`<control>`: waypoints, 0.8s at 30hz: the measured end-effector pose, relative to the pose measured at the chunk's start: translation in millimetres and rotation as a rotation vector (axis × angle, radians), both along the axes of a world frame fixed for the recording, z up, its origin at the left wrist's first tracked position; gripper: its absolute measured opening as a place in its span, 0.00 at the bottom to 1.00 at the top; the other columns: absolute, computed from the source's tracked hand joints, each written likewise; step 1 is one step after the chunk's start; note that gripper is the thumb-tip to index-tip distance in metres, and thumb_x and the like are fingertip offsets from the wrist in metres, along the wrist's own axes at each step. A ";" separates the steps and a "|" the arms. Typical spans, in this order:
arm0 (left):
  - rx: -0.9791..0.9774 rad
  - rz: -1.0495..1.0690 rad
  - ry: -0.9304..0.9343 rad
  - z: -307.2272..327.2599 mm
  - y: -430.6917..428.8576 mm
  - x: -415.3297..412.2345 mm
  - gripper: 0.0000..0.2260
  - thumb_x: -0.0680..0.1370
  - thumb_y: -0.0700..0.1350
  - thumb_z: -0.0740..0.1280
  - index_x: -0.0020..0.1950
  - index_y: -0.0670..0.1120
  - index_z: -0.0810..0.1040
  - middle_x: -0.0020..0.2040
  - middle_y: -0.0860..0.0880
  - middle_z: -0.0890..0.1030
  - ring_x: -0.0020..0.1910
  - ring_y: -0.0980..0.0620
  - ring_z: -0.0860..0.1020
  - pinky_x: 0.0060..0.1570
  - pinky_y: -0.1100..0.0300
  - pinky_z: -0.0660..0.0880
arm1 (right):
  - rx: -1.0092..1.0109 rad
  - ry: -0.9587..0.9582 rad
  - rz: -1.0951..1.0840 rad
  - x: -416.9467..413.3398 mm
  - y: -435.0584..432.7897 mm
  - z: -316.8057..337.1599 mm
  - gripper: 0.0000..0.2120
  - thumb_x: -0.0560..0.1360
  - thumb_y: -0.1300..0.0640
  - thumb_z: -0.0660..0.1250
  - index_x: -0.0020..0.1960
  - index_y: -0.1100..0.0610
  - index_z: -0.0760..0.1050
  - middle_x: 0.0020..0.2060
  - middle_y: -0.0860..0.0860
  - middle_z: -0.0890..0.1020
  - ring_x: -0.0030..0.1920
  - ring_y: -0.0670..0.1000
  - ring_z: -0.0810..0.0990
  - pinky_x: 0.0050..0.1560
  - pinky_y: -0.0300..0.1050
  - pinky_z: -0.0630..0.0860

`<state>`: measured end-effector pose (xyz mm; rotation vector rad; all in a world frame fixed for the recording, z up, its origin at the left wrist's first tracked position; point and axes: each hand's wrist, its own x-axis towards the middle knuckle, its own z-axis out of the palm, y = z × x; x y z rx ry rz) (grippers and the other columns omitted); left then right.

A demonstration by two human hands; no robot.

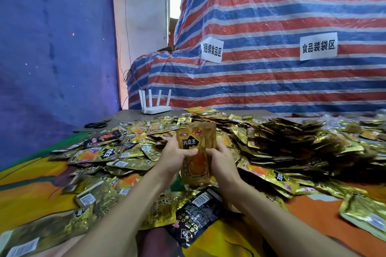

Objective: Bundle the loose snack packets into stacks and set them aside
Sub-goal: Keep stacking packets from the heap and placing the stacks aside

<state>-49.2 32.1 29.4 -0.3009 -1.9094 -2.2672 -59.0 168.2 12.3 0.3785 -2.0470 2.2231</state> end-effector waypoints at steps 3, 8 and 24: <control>-0.013 0.116 0.102 -4.7 4.0 -1.3 0.18 0.78 0.31 0.66 0.62 0.50 0.70 0.57 0.41 0.80 0.54 0.44 0.82 0.44 0.52 0.82 | -0.108 -0.008 0.038 4.3 -13.2 1.0 0.15 0.86 0.54 0.53 0.55 0.54 0.79 0.48 0.56 0.86 0.47 0.53 0.85 0.36 0.41 0.82; 0.025 0.126 0.246 -5.6 5.3 1.6 0.27 0.72 0.33 0.68 0.61 0.59 0.64 0.55 0.43 0.79 0.49 0.48 0.82 0.37 0.63 0.79 | -0.047 0.113 0.040 6.2 -30.9 -1.6 0.22 0.83 0.39 0.50 0.59 0.51 0.75 0.59 0.59 0.78 0.61 0.58 0.79 0.60 0.55 0.79; -0.174 -0.138 0.080 -19.4 7.2 7.8 0.12 0.64 0.37 0.69 0.46 0.37 0.79 0.38 0.43 0.81 0.39 0.44 0.80 0.39 0.55 0.79 | -0.085 0.025 -0.042 5.8 -23.4 -2.7 0.25 0.85 0.44 0.52 0.49 0.56 0.82 0.50 0.58 0.85 0.54 0.57 0.83 0.59 0.54 0.79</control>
